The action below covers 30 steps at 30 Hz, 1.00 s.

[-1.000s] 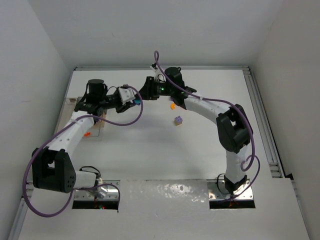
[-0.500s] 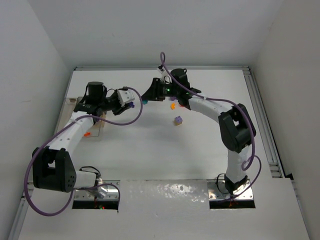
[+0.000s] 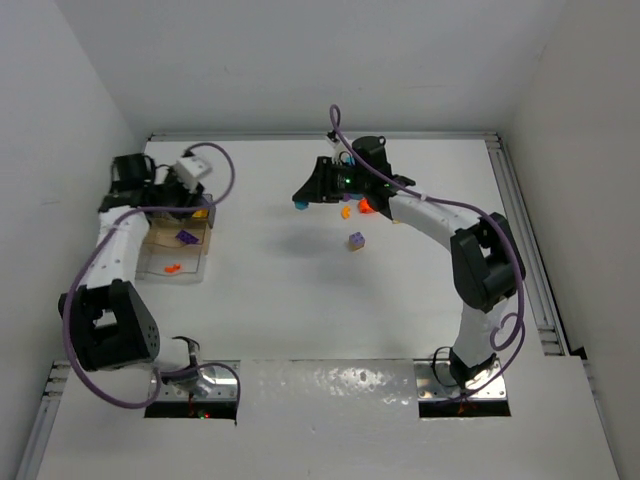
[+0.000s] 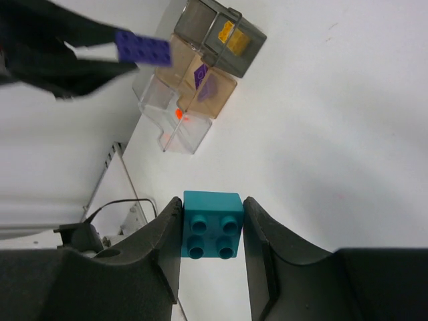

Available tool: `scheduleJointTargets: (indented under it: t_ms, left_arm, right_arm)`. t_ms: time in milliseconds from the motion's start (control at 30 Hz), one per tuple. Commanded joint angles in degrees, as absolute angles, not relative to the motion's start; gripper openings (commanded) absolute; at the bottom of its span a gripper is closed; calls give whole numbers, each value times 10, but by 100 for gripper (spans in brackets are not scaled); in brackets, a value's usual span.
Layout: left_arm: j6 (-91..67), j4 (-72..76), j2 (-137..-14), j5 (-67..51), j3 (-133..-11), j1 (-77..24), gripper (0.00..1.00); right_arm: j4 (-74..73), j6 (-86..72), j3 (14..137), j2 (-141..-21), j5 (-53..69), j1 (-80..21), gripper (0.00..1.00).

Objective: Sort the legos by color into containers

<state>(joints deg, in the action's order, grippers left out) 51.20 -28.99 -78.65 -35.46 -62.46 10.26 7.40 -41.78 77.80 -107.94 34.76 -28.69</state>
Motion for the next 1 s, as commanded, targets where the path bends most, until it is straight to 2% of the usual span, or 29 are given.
scheduleJointTargets:
  t_ms: [0,67,300,633,867,967]
  left_arm:
    - [600,-463,-801,-408,-697,213,0]
    - [626,-483,-804,-417,-694,237,0]
    - [573,-360,-836,-365,-642,284,0]
    - [632,-377,-894,-351,-640,294,2]
    - [615,-311,-908,-320,-633,294,22]
    - [620,-313,-917,-312,-631,294,36]
  right_arm:
    - [67,-385,770,-1049,338,-290,0]
    - [69,-391,772,-1055,341,-290,0]
    - [58,-388,799,-1065,346,-290,0]
    - [54,-377,783,-1050,334,-291,0]
    - [44,-373,784,-1047,331,-290,0]
    - [42,-370,783,-1045,331,-291,0]
